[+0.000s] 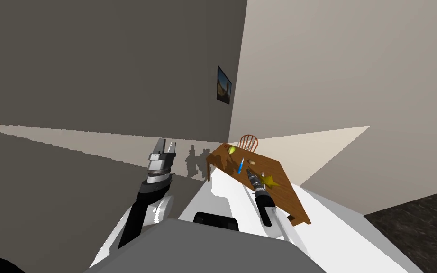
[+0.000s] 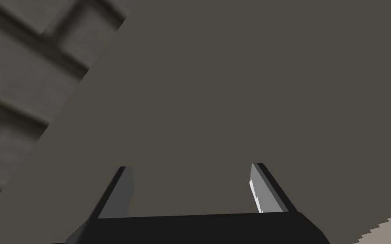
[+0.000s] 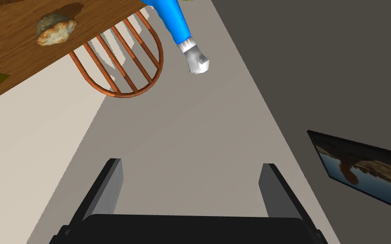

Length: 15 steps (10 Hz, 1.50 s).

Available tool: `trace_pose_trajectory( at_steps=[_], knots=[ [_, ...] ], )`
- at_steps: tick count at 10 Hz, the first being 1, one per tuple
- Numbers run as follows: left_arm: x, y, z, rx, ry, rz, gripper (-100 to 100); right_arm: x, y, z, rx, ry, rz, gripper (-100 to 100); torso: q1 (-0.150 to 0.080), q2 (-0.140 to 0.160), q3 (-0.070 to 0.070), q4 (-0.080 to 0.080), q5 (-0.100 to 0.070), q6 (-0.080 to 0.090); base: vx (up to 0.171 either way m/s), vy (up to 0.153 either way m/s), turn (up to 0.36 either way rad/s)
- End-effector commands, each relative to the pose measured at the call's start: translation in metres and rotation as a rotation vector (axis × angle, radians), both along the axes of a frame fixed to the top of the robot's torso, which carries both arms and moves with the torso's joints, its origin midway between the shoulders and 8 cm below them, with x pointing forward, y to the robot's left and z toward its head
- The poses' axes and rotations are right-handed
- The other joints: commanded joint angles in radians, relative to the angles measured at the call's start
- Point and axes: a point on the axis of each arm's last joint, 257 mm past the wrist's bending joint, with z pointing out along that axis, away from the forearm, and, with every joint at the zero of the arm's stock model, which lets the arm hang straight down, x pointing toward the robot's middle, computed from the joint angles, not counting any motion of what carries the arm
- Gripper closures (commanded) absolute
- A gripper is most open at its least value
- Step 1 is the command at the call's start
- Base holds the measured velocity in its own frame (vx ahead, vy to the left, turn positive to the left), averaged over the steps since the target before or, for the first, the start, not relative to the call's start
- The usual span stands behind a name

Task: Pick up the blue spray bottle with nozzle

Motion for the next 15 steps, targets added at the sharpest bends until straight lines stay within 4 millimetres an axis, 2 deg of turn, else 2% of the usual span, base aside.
trace_pose_trajectory(
  at_steps=[1,2,3,4,5,6,7,8,9,10,11,13,15],
  knots=[
    [0.000,0.000,0.000,0.000,0.000,0.000,0,-0.001,-0.006,-0.007,-0.036,0.020,-0.011,-100,0.000,0.000,0.000,0.000,0.000,0.000,0.051,0.068,-0.035],
    [0.000,0.000,0.000,0.000,0.000,0.000,0,-0.004,-0.012,-0.022,-0.065,0.056,-0.032,-100,-0.001,0.000,0.000,0.000,0.000,0.000,0.062,0.081,-0.050],
    [0.000,0.000,0.000,0.000,0.000,0.000,0,-0.004,-0.012,-0.021,-0.081,0.057,-0.029,-100,-0.001,-0.001,0.000,0.000,0.000,0.000,0.046,0.068,-0.039],
    [0.000,0.000,0.000,0.000,0.000,0.000,0,-0.007,-0.017,-0.035,-0.113,0.091,-0.049,-100,-0.001,0.000,0.000,0.000,0.000,0.000,0.062,0.062,-0.036],
    [0.000,0.000,0.000,0.000,0.000,0.000,0,-0.007,-0.018,-0.035,-0.127,0.091,-0.047,-100,-0.002,-0.001,0.000,0.000,0.000,0.000,0.072,0.059,-0.016],
    [0.000,0.000,0.000,0.000,0.000,0.000,0,-0.012,-0.023,-0.048,-0.154,0.124,-0.067,-100,-0.002,-0.001,-0.001,0.000,0.000,0.000,0.076,0.065,-0.027],
    [0.000,0.000,0.000,0.000,0.000,0.000,0,-0.012,-0.023,-0.048,-0.170,0.124,-0.064,-100,-0.002,-0.002,-0.001,0.000,0.000,0.000,0.059,0.057,-0.016],
    [0.000,0.000,0.000,0.000,0.000,0.000,0,-0.016,-0.029,-0.060,-0.194,0.154,-0.085,-100,-0.002,-0.001,-0.001,0.000,0.000,0.000,0.090,0.072,-0.012],
    [0.000,0.000,0.000,0.000,0.000,0.000,0,-0.016,-0.029,-0.059,-0.216,0.154,-0.081,-100,-0.001,-0.002,-0.001,0.000,0.000,0.000,0.068,0.054,-0.015],
    [0.000,0.000,0.000,0.000,0.000,0.000,0,-0.021,-0.035,-0.070,-0.252,0.182,-0.098,-100,-0.002,-0.002,-0.001,0.000,0.000,0.000,0.066,0.051,-0.003],
    [0.000,0.000,0.000,0.000,0.000,0.000,0,-0.021,-0.035,-0.070,-0.259,0.182,-0.097,-100,-0.003,-0.002,-0.001,0.000,0.000,0.000,0.055,0.038,-0.005],
    [0.000,0.000,0.000,0.000,0.000,0.000,0,-0.032,-0.045,-0.087,-0.339,0.231,-0.126,-100,-0.003,-0.002,-0.001,0.000,-0.001,0.000,0.101,0.050,0.008],
    [0.000,0.000,0.000,0.000,0.000,0.000,0,-0.038,-0.050,-0.094,-0.376,0.252,-0.143,-100,-0.003,-0.003,-0.002,-0.001,0.000,0.000,0.092,0.034,0.009]
  ],
)
